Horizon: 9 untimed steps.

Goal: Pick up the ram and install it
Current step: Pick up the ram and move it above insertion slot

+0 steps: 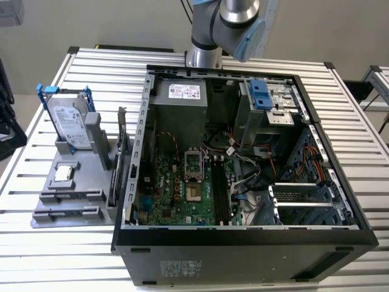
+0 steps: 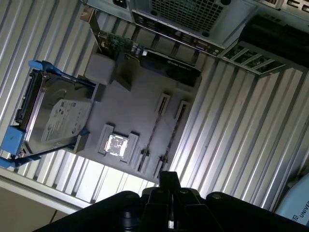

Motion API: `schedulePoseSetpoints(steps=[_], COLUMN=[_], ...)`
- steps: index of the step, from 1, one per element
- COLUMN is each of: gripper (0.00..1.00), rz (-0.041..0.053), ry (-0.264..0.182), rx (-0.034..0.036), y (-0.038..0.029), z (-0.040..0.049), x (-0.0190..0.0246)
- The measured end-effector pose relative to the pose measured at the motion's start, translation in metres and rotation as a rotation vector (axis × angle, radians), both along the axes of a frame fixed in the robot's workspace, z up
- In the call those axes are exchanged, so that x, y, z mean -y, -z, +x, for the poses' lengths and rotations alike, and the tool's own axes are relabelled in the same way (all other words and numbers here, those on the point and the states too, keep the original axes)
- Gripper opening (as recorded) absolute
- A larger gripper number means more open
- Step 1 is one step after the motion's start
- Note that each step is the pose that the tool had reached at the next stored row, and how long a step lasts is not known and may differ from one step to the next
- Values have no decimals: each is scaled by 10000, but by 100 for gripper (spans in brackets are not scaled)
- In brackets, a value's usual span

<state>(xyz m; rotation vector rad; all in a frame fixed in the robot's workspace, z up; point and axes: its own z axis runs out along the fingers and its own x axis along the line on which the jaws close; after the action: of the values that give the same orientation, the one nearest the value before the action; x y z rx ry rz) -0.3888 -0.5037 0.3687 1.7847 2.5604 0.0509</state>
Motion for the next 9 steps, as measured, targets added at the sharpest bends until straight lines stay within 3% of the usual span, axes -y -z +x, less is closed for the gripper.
schedulePoseSetpoints(steps=[9], gripper=[0], rz=[1], ry=[660], rx=[-18], y=[9], z=[0], x=[0])
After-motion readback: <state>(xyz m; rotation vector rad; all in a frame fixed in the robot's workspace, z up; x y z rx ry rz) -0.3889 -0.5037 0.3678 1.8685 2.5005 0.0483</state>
